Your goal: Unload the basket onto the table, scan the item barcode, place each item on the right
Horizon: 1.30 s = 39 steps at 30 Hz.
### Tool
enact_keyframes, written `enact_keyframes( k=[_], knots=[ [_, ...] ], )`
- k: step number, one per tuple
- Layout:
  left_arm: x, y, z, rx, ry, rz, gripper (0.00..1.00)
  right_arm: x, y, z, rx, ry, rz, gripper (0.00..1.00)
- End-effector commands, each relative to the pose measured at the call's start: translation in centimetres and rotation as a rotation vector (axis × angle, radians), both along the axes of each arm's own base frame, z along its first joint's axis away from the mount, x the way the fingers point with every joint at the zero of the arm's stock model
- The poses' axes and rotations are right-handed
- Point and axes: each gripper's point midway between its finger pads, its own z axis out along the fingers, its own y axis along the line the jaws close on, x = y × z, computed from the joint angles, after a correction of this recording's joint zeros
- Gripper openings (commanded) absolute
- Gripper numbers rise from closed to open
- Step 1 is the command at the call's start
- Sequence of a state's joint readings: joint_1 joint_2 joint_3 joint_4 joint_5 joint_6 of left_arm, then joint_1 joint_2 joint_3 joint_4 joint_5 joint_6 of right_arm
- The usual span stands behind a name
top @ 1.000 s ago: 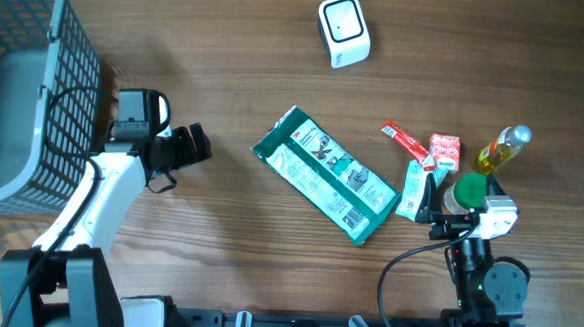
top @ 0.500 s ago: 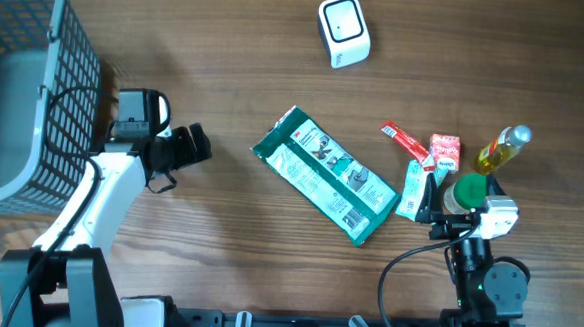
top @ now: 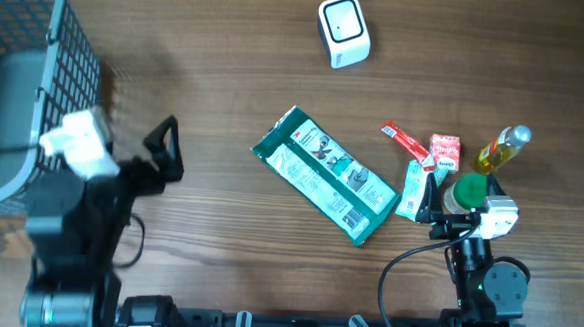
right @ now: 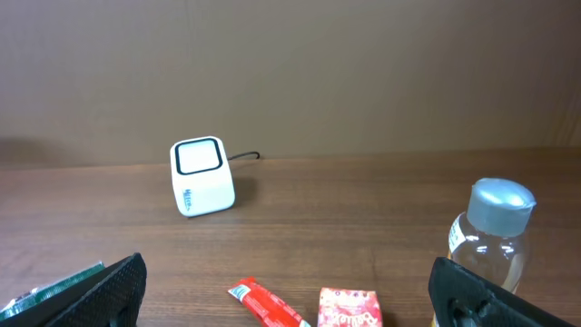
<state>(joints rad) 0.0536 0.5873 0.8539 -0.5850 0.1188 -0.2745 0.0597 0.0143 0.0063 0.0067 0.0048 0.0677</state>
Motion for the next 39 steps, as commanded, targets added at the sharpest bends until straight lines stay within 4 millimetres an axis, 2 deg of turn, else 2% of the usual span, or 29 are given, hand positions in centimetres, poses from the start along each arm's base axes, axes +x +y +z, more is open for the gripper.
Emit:
enact_keyframes(
  k=[1, 3, 4, 7, 10, 15, 17, 21, 26, 30, 35, 37, 39],
  knots=[
    [-3.6, -0.7, 1.8, 0.002, -0.114, -0.026, 1.00, 0.0, -0.4, 0.2, 0.018, -0.010, -0.023, 1.00],
    [-5.3, -1.1, 1.7, 0.007, -0.145, -0.043, 1.00, 0.0, -0.4, 0.2, 0.018, -0.010, -0.023, 1.00],
    [-6.8, -1.5, 1.4, 0.033, -0.190, -0.067, 1.00, 0.0, -0.4, 0.2, 0.018, -0.010, -0.023, 1.00],
    [-8.1, -1.6, 0.3, 0.071, -0.257, -0.080, 1.00, 0.0, -0.4, 0.2, 0.018, -0.010, -0.023, 1.00],
    [-8.0, -1.9, 0.6, 0.069, -0.383, -0.089, 1.00, 0.0, -0.4, 0.2, 0.018, -0.010, -0.023, 1.00],
    [-6.5, -2.7, 4.1, 0.060, -0.687, -0.115, 1.00, 0.0, -0.4, 0.2, 0.018, -0.010, -0.023, 1.00],
    [-6.0, -2.8, 3.8, 0.058, -0.749, -0.116, 1.00, 0.0, -0.4, 0.2, 0.018, -0.010, -0.023, 1.00],
    [-4.5, -2.3, 1.1, 0.055, -0.778, -0.079, 1.00, 0.0, -0.4, 0.2, 0.018, -0.010, -0.023, 1.00],
    [-2.7, -2.0, -3.5, 0.064, -0.680, -0.064, 1.00, 0.0, -0.4, 0.2, 0.018, -0.010, -0.023, 1.00],
    [-1.3, -1.6, -8.1, 0.071, -0.527, -0.050, 1.00, 0.0, -0.4, 0.2, 0.018, -0.010, -0.023, 1.00],
    [-0.8, -0.9, -13.3, 0.096, -0.315, -0.022, 1.00, 0.0, -0.4, 0.2, 0.018, -0.010, -0.023, 1.00],
    [-0.8, -0.9, -14.9, 0.147, -0.253, -0.034, 1.00, 0.0, -0.4, 0.2, 0.018, -0.010, -0.023, 1.00],
    [-0.9, -1.1, -14.9, 0.253, -0.259, -0.068, 1.00, 0.0, -0.4, 0.2, 0.018, -0.010, -0.023, 0.99]
  ],
)
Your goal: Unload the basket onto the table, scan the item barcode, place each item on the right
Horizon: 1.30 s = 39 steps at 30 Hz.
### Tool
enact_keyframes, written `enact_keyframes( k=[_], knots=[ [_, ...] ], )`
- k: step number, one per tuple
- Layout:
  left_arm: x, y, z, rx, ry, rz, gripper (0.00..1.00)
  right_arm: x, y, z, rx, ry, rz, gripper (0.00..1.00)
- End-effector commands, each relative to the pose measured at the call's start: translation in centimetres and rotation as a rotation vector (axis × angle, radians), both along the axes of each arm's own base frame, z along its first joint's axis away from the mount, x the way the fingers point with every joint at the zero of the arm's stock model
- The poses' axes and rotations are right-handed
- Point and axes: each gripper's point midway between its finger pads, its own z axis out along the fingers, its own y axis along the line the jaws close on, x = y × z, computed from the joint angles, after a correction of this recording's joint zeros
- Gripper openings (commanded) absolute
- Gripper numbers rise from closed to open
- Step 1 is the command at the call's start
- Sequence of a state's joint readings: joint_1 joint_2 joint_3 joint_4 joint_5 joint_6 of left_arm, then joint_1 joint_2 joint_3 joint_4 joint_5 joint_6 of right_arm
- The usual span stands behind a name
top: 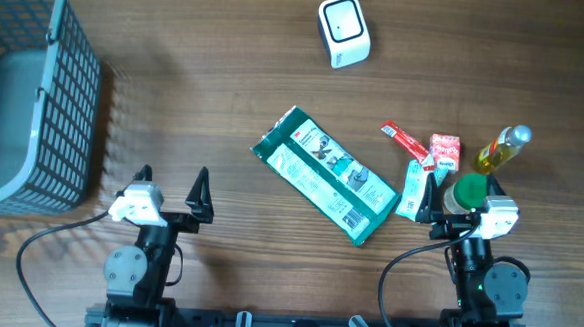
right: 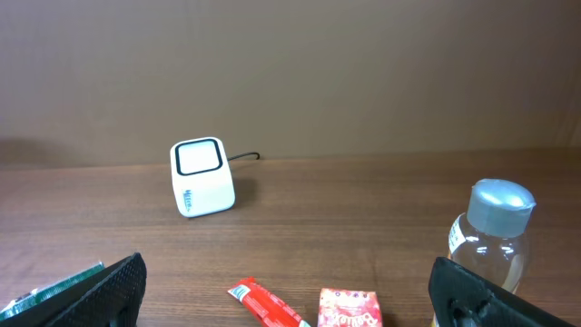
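Observation:
The white barcode scanner point(top: 343, 30) stands at the far middle of the table, and its screen shows in the right wrist view point(right: 201, 176). A green packet point(top: 326, 175) lies flat at the centre. My right gripper point(top: 457, 200) rests at the front right, wide open with nothing between its fingers point(right: 290, 309). Just beyond it lie a red stick pack point(right: 270, 305) and a red sachet point(right: 349, 307), with an oil bottle point(right: 490, 232) to their right. My left gripper point(top: 171, 187) is open and empty at the front left, far from the items.
A grey wire basket point(top: 20, 89) fills the far left corner. A small blue-and-white packet point(top: 412, 188) lies beside the right gripper's left finger. The scanner's cable runs off the far edge.
My left arm stood raised beside the basket; it now sits low at the table's front left edge, with its gripper open. The right arm and all the items are where they were.

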<state>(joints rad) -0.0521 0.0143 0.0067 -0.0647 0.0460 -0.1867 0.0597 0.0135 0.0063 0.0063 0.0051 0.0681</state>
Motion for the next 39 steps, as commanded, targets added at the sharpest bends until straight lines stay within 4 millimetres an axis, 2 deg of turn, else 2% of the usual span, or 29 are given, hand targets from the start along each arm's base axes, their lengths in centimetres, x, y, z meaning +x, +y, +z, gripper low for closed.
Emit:
enact_keyframes(
  k=[1, 5, 39],
  knots=[
    [-0.04, 0.25, -0.13, 0.190, -0.014, -0.002, 1.00, -0.03, -0.43, 0.22, 0.018, -0.010, -0.022, 1.00],
    [-0.04, 0.36, -0.15, 0.294, -0.022, -0.004, 1.00, -0.03, -0.43, 0.22, 0.018, -0.010, -0.022, 0.99],
    [-0.03, 0.35, -0.13, 0.290, -0.023, -0.004, 1.00, -0.03, -0.43, 0.22, 0.018, -0.010, -0.022, 1.00]
  ],
)
